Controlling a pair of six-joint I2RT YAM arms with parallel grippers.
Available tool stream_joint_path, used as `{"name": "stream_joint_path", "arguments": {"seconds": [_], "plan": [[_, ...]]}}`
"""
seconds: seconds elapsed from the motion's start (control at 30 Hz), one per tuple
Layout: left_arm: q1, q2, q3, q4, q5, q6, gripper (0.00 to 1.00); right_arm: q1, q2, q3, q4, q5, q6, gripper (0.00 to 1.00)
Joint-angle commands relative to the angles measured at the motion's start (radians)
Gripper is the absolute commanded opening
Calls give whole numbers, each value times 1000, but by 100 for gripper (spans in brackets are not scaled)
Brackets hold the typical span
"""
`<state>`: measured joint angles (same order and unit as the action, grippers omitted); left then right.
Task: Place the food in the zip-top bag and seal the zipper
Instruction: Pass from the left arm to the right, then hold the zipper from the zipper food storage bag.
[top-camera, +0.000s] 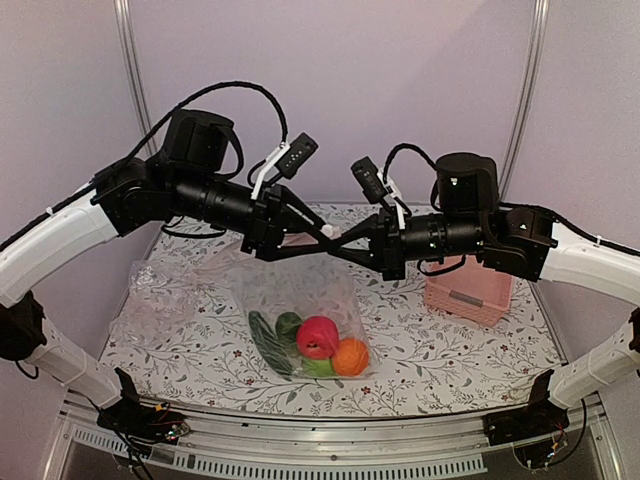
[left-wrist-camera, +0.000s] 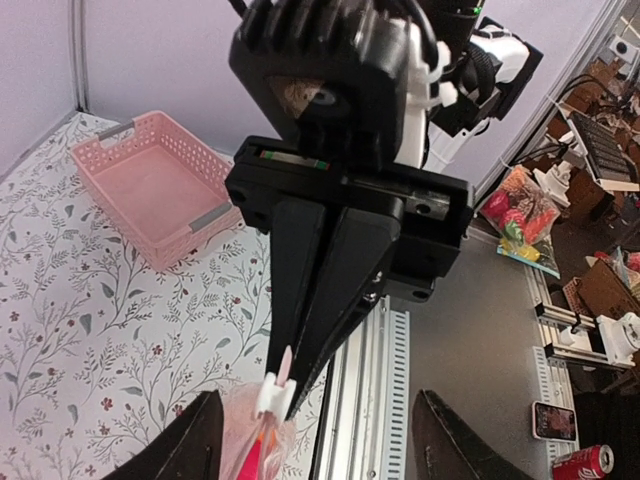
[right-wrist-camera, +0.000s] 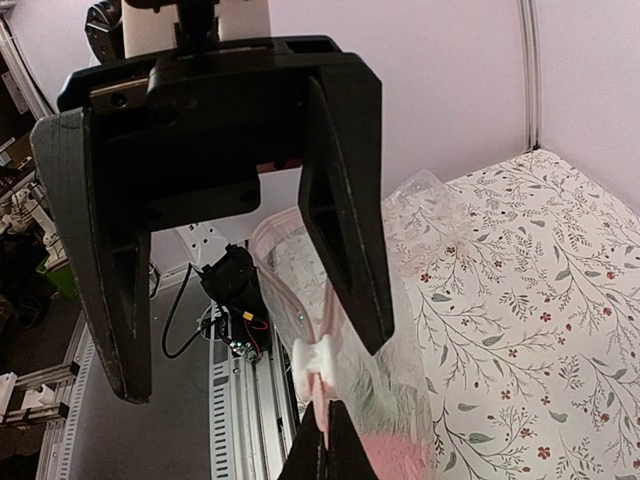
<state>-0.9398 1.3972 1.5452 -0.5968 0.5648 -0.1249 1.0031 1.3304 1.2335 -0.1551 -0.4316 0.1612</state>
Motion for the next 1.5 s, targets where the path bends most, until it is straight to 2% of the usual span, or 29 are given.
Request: {"name": "stream_joint_path", "arguments": {"seconds": [0.0, 0.23, 0.53, 0.67, 0.87, 1.3, 1.47], "plan": [[7, 31, 25, -3, 20, 23, 64, 6, 4, 24, 4, -33, -4, 0], [7, 70, 56, 1, 44, 34, 45, 6, 8, 27, -9, -39, -6, 0], [9, 60, 40, -8, 46, 42, 39, 5, -2, 25, -16, -24, -11, 0], [10, 50, 35, -6, 46, 41, 29, 5, 4, 27, -18, -25, -10, 0], [13, 37, 28, -7, 35, 45, 21, 5, 9, 34, -21, -24, -9, 0], [26, 14, 6, -1, 41, 37, 19, 6, 10, 38, -24, -18, -11, 0], [26, 27, 6, -2, 56, 34, 24, 5, 12, 40, -26, -19, -10, 0]]}}
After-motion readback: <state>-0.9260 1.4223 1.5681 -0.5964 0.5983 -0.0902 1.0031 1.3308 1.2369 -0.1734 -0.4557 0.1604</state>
